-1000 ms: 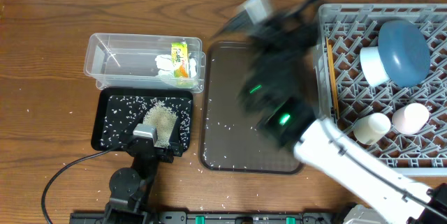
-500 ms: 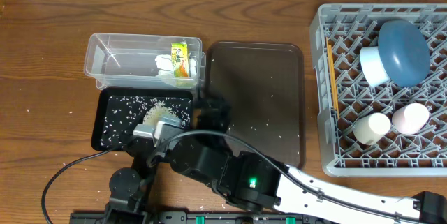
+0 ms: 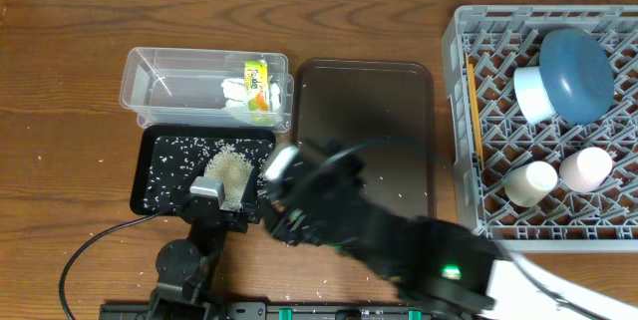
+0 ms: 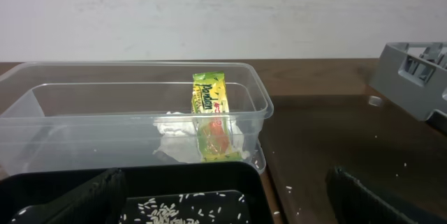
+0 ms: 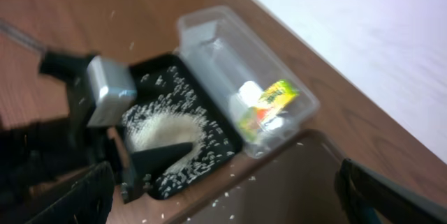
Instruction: Sort waste into correct bins and load items into the dishwasher rack
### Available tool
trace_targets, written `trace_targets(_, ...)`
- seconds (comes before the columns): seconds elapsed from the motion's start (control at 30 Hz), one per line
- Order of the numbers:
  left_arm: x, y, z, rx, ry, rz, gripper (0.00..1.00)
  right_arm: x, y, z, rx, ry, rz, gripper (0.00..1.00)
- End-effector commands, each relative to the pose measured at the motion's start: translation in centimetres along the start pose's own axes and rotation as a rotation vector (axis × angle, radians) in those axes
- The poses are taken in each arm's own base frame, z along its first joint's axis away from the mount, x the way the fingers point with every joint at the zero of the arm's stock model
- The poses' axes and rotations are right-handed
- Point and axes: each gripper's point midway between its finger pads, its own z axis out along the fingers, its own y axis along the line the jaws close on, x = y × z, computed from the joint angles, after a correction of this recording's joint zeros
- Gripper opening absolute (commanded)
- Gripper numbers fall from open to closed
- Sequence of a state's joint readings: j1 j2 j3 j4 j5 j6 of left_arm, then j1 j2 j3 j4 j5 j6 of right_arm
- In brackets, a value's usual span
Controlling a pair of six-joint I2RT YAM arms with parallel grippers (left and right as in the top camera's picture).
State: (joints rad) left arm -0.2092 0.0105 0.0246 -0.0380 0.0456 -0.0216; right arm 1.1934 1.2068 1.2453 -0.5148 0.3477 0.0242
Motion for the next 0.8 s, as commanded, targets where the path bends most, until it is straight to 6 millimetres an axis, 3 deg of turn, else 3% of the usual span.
trace_targets(0.0, 1.5, 0.5, 0.1, -0.023, 0.042, 0.013, 0.94, -0.5, -3.2, -2.3, 0.046, -0.025, 0.144, 0.99)
trace_targets(0.13, 1.5, 0.5, 0.1, -0.023, 0.042, 0.013, 0.94, 0.2, -5.6, -4.5, 0.096, -0.014, 0.189, 0.99)
trace_targets(0.27, 1.5, 0.5, 0.1, -0.023, 0.042, 0.013, 0.94, -0.7, -7.4, -5.3, 0.169, -0.054, 0.077, 0.99)
trace_targets(0.5, 1.5, 0.5, 0.1, -0.023, 0.042, 0.013, 0.93, 0.4, -7.2, -3.7, 0.172, 0.030, -0.212, 0.99)
trace_targets(0.67, 1.5, 0.5, 0.1, -0.023, 0.042, 0.013, 0.94, 2.4, -7.3, -3.4, 0.152, 0.110, -0.226, 0.99)
trace_targets(0.77, 1.5, 0.5, 0.1, -0.023, 0.042, 0.013, 0.94, 2.3, -7.2, -3.6, 0.104, 0.098, -0.206, 0.99)
